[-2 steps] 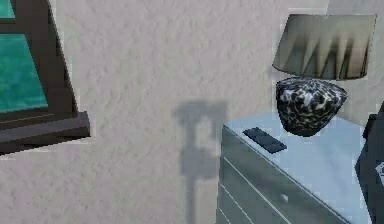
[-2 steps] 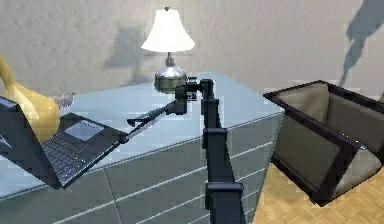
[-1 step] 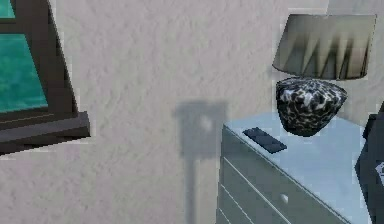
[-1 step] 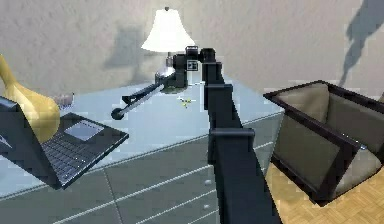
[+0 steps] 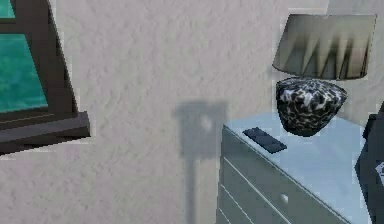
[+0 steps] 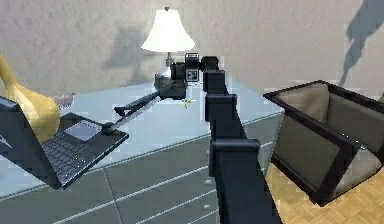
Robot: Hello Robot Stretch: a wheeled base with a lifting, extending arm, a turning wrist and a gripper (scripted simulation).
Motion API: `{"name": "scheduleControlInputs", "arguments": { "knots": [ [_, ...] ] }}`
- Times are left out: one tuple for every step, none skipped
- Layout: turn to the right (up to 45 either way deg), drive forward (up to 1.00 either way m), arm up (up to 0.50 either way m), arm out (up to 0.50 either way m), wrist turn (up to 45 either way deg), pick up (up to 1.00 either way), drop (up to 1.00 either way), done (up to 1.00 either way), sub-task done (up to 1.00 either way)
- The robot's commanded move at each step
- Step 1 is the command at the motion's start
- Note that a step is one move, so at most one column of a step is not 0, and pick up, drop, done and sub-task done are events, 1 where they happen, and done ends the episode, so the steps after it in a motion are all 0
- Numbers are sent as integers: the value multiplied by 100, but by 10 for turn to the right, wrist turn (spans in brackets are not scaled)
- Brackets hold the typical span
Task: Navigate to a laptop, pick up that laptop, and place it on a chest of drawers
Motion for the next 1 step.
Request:
{"name": "scheduleControlInputs", "arguments": {
  "knots": [
    [0,0,0,0,0,0,0,100,0]
  ]
}}
